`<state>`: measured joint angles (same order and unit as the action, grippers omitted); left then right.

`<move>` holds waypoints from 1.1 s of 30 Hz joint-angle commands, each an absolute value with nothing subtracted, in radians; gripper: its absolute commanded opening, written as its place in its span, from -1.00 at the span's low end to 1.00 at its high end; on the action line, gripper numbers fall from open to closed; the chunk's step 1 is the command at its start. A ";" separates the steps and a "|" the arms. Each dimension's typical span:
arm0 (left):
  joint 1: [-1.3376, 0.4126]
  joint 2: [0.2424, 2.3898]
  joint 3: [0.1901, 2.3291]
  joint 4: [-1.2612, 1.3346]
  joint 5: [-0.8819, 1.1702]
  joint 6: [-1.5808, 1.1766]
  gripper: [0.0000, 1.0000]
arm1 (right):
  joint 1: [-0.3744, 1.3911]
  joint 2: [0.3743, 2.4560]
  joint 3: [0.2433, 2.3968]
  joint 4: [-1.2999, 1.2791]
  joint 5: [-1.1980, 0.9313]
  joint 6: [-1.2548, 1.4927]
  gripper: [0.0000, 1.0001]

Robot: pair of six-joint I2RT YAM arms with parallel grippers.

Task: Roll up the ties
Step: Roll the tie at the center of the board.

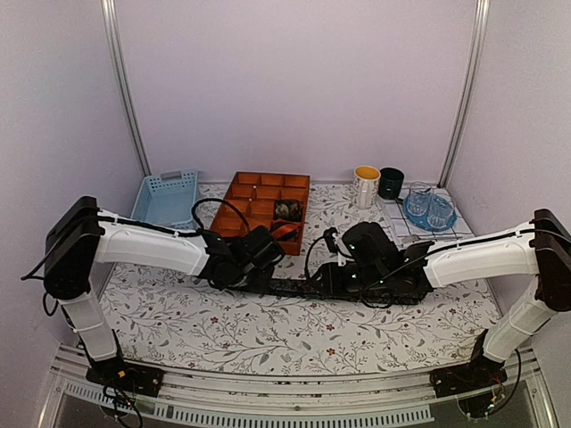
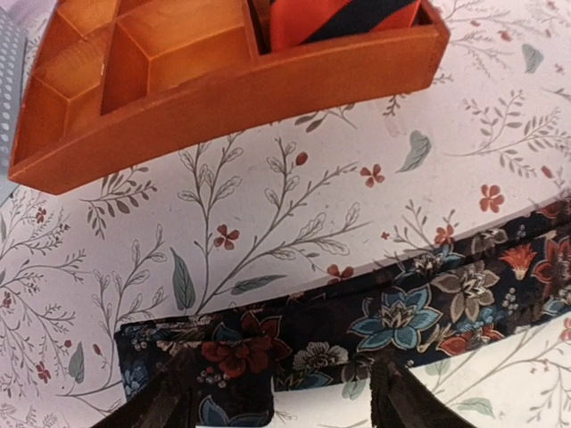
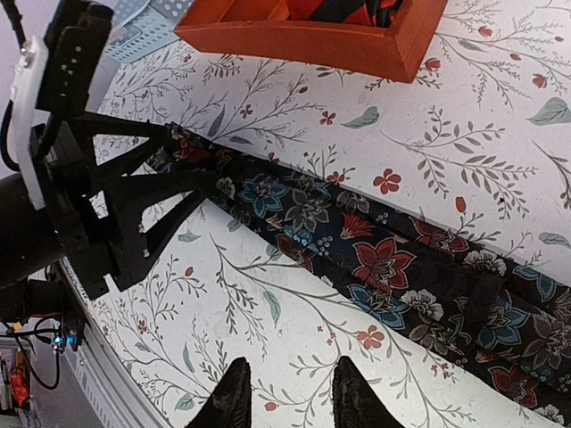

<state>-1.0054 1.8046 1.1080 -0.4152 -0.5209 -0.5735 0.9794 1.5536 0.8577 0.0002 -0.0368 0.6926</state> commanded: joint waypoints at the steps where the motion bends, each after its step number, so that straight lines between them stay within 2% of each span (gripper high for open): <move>1: -1.020 1.740 1.081 -0.412 -0.553 -0.596 0.32 | 0.973 1.571 0.867 -0.002 -0.031 0.687 -0.39; 6: -1.003 1.609 0.965 -0.371 -0.607 -0.684 0.36 | 0.973 1.603 0.913 -0.008 -0.070 0.686 -0.39; 9: -0.911 1.487 0.838 -0.234 -0.485 -0.702 0.28 | 0.975 1.660 0.985 0.002 -0.133 0.687 -0.43; 11: -0.810 1.408 0.737 -0.088 -0.317 -0.702 0.08 | 0.978 1.722 1.050 0.005 -0.179 0.693 -0.51; 14: -0.673 1.340 0.640 0.080 -0.089 -0.719 -0.37 | 0.991 1.809 1.148 0.013 -0.226 0.705 -0.66; 18: -0.601 1.343 0.613 0.156 0.030 -0.719 -0.99 | 1.000 1.928 1.274 0.027 -0.291 0.729 -0.81; 24: -0.558 1.378 0.548 0.282 0.140 -0.748 -1.00 | 1.000 2.089 1.439 0.017 -0.364 0.764 -0.92; 33: -0.528 1.450 0.481 0.419 0.237 -0.769 -1.00 | 0.999 2.270 1.641 -0.047 -0.405 0.780 -0.97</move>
<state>-0.5476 1.4231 0.5026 0.3161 0.1665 -0.7570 0.9947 2.1468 1.5715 -0.0090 -0.3748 0.7670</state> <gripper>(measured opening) 0.002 0.021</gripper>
